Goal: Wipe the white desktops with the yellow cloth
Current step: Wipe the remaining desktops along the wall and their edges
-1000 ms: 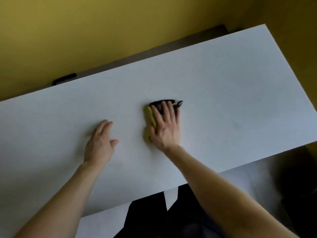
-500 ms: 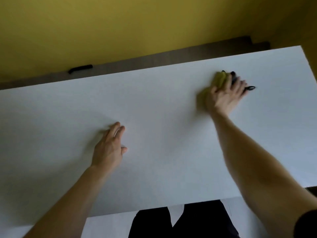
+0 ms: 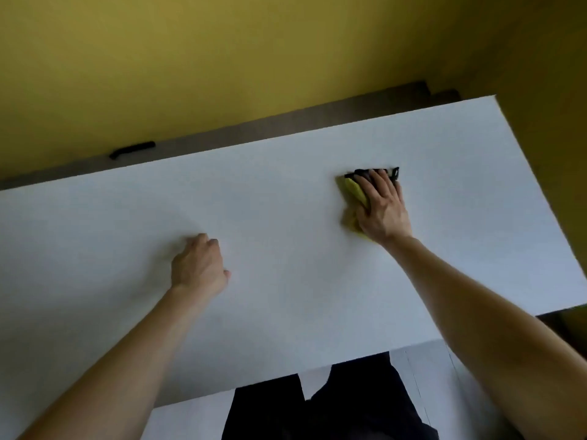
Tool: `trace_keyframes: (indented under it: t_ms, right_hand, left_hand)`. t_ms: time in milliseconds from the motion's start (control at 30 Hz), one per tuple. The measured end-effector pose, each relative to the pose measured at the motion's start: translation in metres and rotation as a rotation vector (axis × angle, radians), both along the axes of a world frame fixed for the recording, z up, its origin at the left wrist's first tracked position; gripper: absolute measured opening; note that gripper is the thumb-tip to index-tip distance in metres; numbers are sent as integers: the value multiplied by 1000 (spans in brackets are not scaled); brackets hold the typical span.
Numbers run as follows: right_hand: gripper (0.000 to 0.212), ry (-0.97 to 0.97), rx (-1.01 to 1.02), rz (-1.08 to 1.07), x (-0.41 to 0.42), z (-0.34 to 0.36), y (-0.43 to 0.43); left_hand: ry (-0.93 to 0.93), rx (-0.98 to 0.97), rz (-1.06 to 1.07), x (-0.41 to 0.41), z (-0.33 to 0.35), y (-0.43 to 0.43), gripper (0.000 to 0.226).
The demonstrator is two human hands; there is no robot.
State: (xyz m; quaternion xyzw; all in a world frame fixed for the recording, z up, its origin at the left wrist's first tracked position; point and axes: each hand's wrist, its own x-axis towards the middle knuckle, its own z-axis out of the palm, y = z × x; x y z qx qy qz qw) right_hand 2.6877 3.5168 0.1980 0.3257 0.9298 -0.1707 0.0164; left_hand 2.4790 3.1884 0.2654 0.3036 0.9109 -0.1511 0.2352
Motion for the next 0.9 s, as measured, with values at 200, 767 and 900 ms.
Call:
trace_keyframes:
  t_ms: [200,767,900]
  right_hand:
    - [71,-269,-145,-136,109,75,12]
    - [45,-507,-104,111,227,116,63]
    - [46,-507,-49,223,245,124,110]
  left_hand:
    - [-54,-54,-208,40,20,92,40]
    - [-492,379,312,205,-36,251,33]
    - [-451,417,431,216,-24,262,35]
